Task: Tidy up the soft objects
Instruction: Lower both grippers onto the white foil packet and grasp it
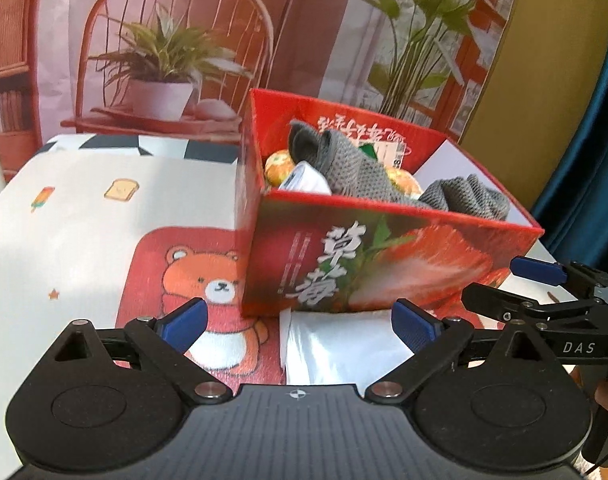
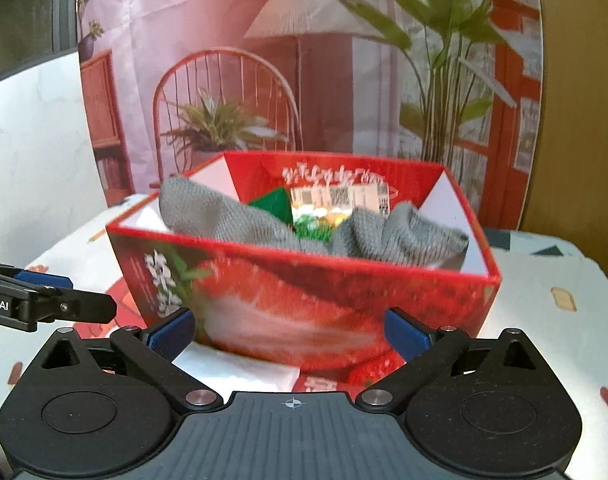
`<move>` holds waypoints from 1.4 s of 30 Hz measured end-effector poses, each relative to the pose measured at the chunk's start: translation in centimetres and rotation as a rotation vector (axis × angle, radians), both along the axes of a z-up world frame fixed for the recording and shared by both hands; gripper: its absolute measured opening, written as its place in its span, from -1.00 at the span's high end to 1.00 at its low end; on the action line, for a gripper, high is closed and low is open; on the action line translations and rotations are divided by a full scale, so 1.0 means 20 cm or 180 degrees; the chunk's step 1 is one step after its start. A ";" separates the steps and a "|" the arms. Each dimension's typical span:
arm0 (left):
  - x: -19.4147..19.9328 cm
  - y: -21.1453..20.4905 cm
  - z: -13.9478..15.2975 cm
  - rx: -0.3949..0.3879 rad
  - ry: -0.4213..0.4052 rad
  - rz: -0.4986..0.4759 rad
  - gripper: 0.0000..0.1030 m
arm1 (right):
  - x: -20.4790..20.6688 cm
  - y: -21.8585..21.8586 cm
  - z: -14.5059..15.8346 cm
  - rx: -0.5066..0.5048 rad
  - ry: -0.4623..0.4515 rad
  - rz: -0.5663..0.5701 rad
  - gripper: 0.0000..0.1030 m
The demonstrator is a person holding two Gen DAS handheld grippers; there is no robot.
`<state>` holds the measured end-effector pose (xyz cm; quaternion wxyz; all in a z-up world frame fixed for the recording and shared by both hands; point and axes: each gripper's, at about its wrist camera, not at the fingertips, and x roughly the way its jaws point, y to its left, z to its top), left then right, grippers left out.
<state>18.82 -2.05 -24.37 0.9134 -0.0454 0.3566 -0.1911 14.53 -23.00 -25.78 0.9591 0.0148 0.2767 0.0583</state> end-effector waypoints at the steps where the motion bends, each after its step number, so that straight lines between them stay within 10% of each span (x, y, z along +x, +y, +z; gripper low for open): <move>1: 0.00 0.00 -0.01 0.0005 0.0027 0.0001 -0.93 | 0.00 0.00 -0.01 0.0005 0.0029 0.0002 -0.94; 42: 0.16 -0.06 -0.28 -0.0051 0.0516 -0.0169 -0.47 | 0.17 -0.01 -0.36 0.0186 0.0704 0.0013 -0.73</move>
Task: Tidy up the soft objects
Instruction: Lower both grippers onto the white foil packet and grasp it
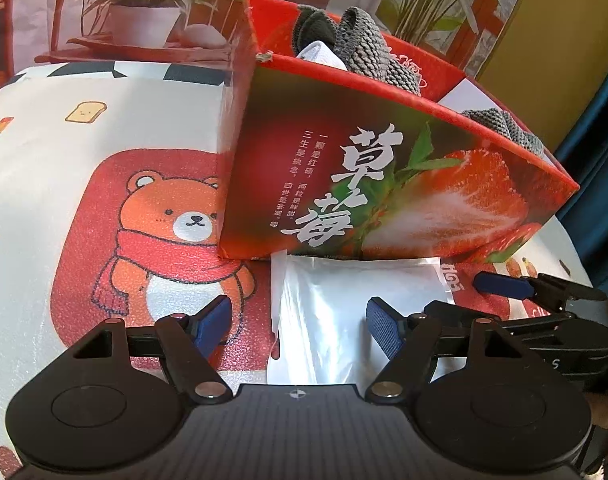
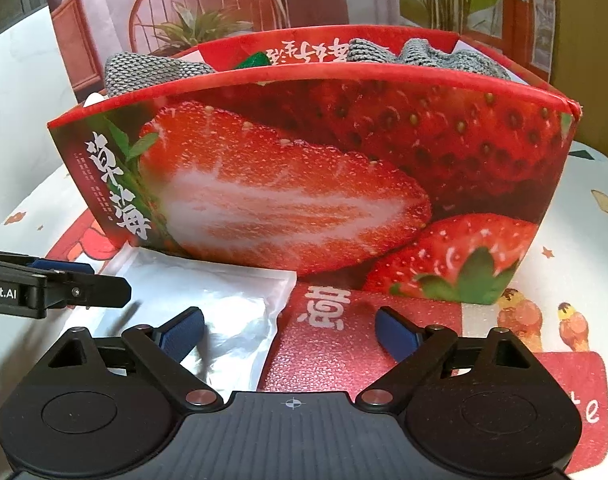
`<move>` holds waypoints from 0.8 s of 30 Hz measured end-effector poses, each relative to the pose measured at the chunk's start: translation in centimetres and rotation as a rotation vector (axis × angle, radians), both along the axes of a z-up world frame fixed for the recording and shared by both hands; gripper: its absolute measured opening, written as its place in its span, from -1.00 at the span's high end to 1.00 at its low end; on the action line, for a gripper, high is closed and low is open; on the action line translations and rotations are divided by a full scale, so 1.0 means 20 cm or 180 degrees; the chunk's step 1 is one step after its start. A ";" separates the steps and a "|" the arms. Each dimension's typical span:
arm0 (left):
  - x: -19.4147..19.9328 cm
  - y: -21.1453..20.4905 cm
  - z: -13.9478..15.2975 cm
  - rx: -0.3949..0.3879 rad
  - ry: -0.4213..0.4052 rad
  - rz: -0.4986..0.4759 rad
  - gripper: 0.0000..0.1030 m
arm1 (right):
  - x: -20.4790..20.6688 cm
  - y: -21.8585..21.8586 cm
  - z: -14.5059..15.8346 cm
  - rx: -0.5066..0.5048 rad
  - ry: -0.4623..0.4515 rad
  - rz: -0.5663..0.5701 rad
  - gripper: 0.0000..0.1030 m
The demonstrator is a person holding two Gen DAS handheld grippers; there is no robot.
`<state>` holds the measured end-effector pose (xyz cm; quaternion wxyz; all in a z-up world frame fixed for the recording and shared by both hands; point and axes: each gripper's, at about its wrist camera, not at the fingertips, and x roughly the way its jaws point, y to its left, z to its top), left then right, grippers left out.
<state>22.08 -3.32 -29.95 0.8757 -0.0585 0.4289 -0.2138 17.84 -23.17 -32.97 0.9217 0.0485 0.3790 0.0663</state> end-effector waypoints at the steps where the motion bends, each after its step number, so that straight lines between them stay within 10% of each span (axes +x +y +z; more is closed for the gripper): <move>1: 0.01 0.00 0.00 -0.0009 0.0005 0.0001 -0.47 | 0.00 0.00 0.00 -0.0002 -0.0003 0.0006 -0.72; 24: -0.10 -0.02 -0.01 -0.0185 0.0113 -0.0250 0.06 | -0.08 0.07 0.01 0.0111 0.0027 0.0168 -0.40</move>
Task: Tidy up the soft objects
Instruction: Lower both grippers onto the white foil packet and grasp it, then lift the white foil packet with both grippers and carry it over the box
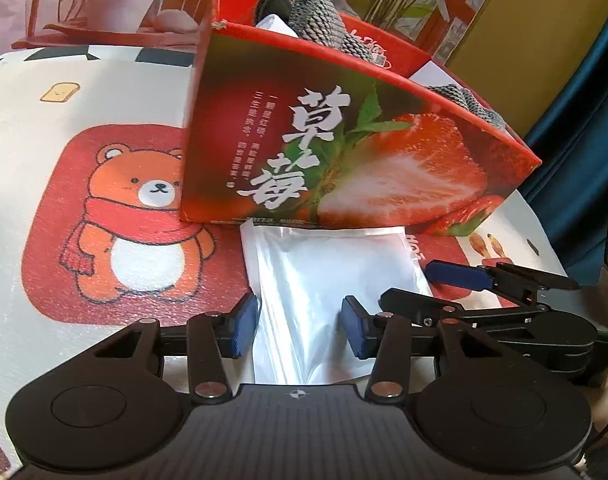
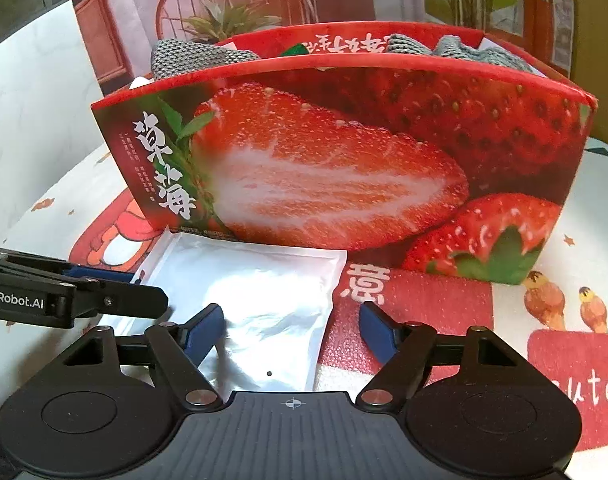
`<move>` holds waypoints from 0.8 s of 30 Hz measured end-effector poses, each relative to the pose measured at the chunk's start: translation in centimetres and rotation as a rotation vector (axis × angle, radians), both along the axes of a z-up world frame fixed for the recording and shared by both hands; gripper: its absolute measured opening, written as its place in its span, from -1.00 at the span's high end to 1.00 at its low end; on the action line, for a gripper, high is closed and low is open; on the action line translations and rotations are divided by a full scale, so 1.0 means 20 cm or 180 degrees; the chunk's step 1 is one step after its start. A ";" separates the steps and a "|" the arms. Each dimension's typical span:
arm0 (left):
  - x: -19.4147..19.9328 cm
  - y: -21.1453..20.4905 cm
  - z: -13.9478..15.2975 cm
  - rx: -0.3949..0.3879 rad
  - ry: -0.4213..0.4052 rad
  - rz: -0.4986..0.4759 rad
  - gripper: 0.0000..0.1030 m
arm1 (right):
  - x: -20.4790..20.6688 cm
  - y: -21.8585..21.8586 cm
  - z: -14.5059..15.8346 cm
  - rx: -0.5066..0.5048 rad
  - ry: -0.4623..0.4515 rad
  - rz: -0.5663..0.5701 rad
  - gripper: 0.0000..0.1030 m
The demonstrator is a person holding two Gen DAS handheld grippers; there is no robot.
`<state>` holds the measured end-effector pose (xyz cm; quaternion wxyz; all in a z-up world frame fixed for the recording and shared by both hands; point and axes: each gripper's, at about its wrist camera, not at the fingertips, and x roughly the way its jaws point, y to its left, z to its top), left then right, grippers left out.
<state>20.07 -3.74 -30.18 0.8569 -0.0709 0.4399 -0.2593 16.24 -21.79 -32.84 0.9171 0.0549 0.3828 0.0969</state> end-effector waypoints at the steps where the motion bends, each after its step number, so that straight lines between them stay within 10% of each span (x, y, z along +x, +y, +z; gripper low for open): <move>1: 0.01 0.00 0.00 -0.0015 -0.0001 -0.0006 0.06 | 0.00 0.00 0.00 0.0011 -0.0003 -0.0007 -0.39; 24: 0.02 -0.04 -0.01 -0.0090 0.0063 -0.0054 0.20 | 0.04 -0.04 0.00 0.0431 0.0064 -0.0172 0.22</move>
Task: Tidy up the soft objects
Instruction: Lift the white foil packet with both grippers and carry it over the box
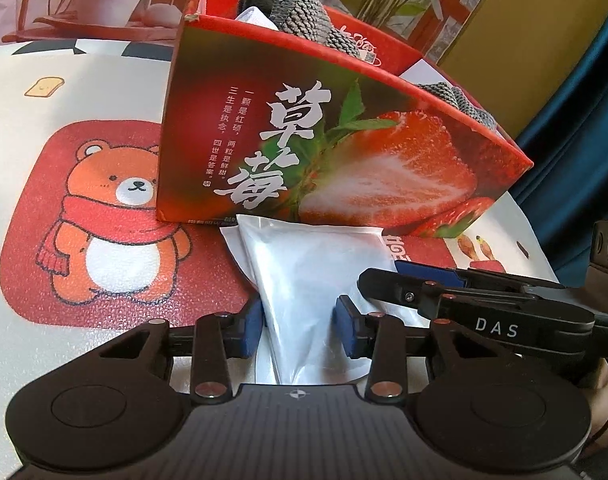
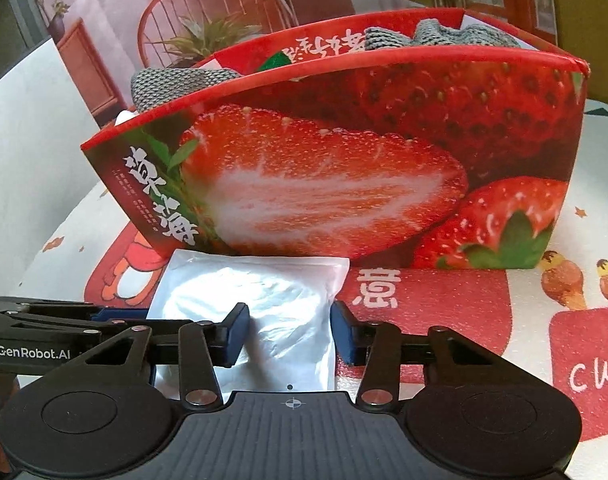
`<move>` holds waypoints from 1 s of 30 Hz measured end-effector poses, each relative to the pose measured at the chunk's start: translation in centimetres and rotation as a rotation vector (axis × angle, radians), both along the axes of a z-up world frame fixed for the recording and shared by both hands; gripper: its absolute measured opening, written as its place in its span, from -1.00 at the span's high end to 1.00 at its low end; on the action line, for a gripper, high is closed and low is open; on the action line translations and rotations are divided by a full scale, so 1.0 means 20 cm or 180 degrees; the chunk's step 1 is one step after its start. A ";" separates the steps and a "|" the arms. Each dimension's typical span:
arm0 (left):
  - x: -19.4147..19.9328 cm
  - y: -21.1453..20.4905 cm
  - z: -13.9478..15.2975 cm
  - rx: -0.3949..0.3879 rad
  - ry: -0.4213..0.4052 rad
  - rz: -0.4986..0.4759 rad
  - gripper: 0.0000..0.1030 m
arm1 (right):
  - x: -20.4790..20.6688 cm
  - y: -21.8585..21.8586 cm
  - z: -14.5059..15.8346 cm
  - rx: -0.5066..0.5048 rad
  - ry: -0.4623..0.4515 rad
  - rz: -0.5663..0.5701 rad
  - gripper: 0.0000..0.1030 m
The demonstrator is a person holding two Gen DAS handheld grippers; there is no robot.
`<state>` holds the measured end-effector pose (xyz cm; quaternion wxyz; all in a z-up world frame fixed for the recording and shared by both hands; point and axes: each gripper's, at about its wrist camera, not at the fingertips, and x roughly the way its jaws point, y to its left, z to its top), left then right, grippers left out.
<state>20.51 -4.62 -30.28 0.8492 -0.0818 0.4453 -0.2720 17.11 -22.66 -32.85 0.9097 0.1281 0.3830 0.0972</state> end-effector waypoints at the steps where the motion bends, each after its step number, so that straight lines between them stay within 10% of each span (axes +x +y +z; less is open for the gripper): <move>1: 0.00 0.00 0.00 -0.0001 0.0003 0.0002 0.20 | -0.01 -0.01 0.01 0.0005 0.0003 -0.0002 0.23; 10: -0.02 0.02 0.04 -0.0002 -0.0052 0.0010 0.20 | -0.05 -0.04 0.04 -0.0022 -0.0046 -0.0070 0.57; 30: -0.18 0.08 0.34 -0.0057 -0.0535 -0.0007 0.20 | -0.19 -0.04 0.32 -0.0051 -0.0517 -0.0070 0.59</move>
